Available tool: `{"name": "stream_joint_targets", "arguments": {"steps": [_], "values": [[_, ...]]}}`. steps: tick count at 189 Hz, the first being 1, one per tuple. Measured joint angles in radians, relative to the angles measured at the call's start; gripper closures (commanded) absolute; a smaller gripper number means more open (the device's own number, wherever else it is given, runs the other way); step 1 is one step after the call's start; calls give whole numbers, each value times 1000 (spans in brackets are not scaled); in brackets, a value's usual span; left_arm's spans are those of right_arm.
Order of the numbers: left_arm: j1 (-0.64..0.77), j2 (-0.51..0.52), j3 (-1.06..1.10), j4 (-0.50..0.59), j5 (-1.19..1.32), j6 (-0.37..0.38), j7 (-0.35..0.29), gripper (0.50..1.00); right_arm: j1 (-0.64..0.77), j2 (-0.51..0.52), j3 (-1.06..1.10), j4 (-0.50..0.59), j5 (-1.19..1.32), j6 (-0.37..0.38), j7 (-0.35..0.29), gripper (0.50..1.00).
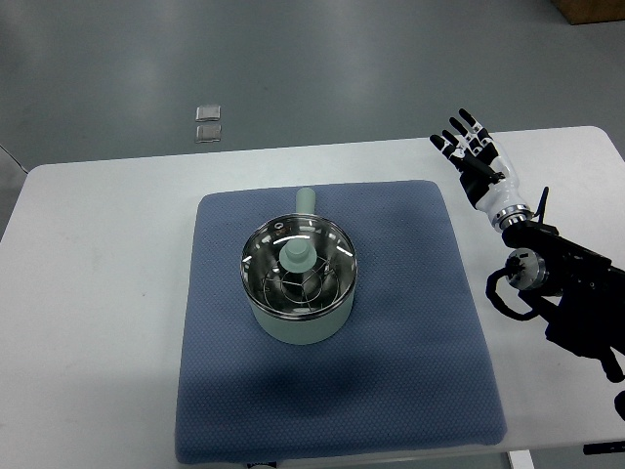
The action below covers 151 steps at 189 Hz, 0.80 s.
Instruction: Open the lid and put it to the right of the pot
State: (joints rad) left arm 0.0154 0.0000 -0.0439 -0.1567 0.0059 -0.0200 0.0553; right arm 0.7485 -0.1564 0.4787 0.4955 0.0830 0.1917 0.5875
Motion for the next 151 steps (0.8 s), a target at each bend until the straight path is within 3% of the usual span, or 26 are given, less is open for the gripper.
{"name": "stream_joint_targets", "arguments": {"steps": [151], "values": [[-2, 0, 2, 0, 0, 0, 0, 500, 30, -12, -12, 9, -27, -8, -1, 570]]}}
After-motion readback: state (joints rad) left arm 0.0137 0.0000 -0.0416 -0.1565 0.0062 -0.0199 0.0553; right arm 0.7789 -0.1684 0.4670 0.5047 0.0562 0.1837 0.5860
